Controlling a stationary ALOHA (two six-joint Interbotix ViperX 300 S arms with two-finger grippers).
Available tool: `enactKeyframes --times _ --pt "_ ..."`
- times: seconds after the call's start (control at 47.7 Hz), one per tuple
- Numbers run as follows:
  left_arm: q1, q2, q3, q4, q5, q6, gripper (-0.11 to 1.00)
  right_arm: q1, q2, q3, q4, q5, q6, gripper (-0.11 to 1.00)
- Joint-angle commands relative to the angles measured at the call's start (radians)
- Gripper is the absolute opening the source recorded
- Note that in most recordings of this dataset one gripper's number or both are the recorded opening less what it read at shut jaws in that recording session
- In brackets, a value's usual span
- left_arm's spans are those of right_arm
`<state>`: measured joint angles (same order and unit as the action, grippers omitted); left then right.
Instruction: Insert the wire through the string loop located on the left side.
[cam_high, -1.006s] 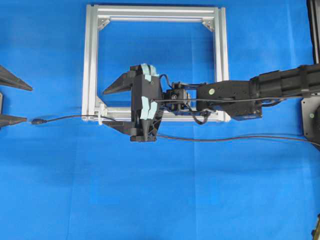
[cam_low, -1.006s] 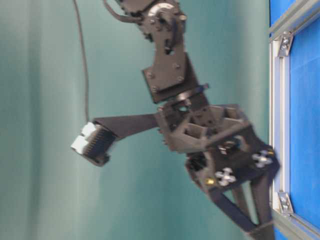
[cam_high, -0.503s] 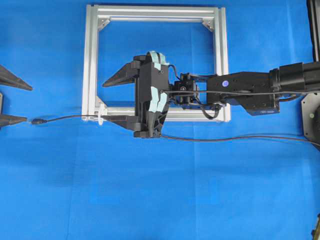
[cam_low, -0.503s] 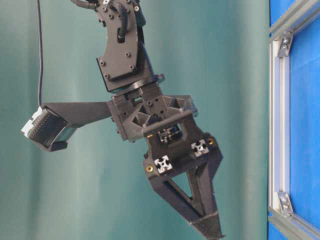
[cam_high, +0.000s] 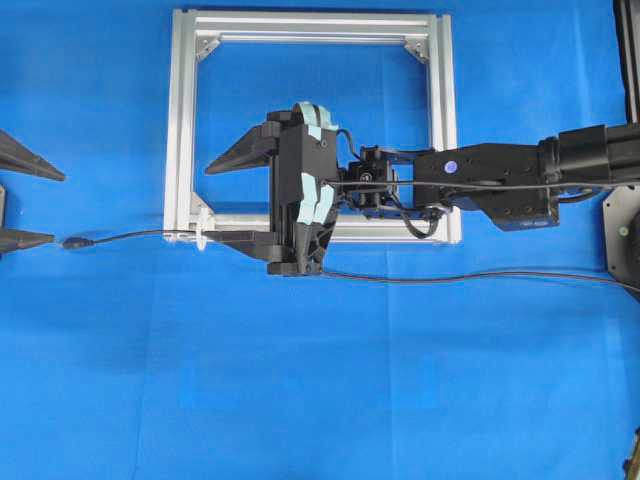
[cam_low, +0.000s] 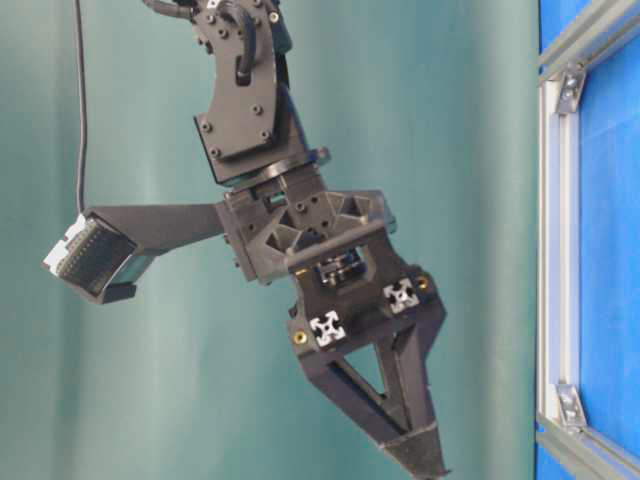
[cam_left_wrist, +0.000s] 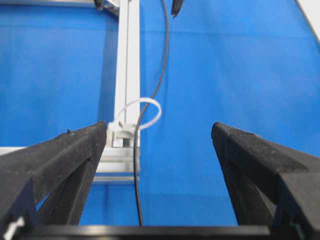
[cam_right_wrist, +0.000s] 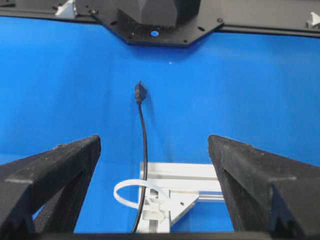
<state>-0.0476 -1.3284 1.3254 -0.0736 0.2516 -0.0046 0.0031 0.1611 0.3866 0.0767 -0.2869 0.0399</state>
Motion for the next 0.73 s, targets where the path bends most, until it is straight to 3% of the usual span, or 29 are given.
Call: enactKeyframes --times 0.0,0.712 --pt "0.003 0.008 -0.026 0.002 -0.009 0.0 0.82 -0.003 -0.041 -0.008 0.002 -0.003 0.002 0.95" --pt "0.005 0.009 -0.025 0.002 -0.009 0.0 0.82 -0.003 -0.041 -0.008 0.002 0.005 0.002 0.95"
